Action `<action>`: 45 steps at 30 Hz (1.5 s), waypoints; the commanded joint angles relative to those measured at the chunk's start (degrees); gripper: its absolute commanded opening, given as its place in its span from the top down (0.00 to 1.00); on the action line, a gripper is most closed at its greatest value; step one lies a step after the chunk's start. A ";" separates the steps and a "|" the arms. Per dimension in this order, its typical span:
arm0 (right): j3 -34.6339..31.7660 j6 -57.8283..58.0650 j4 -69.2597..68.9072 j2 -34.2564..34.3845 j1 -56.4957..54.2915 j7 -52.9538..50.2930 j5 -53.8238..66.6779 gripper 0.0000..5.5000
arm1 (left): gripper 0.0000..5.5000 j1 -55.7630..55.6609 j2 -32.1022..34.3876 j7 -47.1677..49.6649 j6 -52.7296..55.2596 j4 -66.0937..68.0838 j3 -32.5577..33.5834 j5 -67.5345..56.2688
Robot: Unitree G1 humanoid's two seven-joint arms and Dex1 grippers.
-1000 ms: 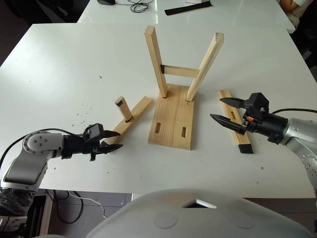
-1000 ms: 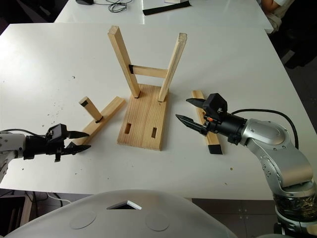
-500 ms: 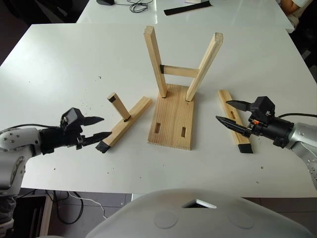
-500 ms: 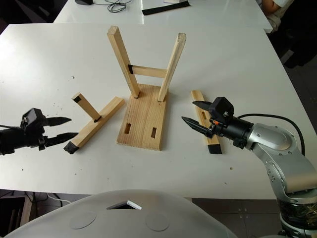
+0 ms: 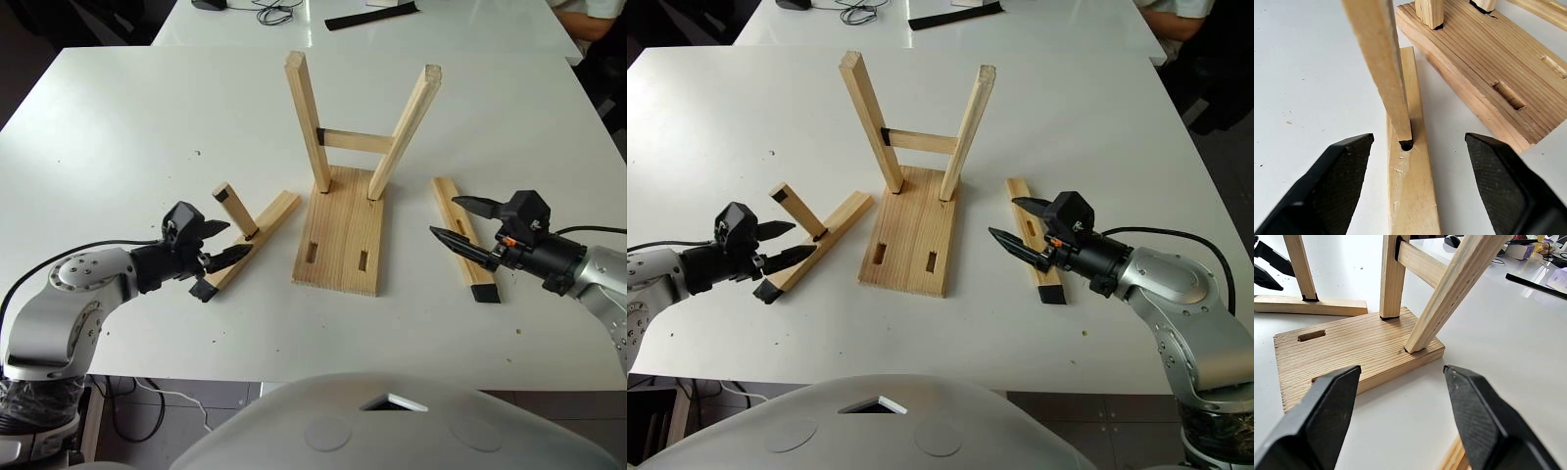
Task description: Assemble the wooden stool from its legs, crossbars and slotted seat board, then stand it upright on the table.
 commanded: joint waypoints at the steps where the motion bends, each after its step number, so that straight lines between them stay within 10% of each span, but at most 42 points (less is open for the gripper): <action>1: -0.68 0.48 -0.79 0.01 0.75 -0.57 -0.02 0.43 | 0.37 1.94 1.53 -1.30 0.10 0.10 0.22 0.56; 25: -1.89 1.32 -1.44 -1.07 1.35 -0.32 1.08 0.43 | 0.37 6.30 0.23 -0.66 -6.77 6.88 -5.78 9.93; 33: -1.13 1.05 -0.85 -1.21 0.48 -0.13 0.62 0.43 | 0.59 0.68 -1.79 -0.86 -9.28 13.72 -6.85 9.91; 45: -2.15 0.72 1.17 -2.30 -2.30 1.83 1.47 0.43 | 0.64 -14.91 -2.50 -4.21 -6.26 14.38 8.96 -6.65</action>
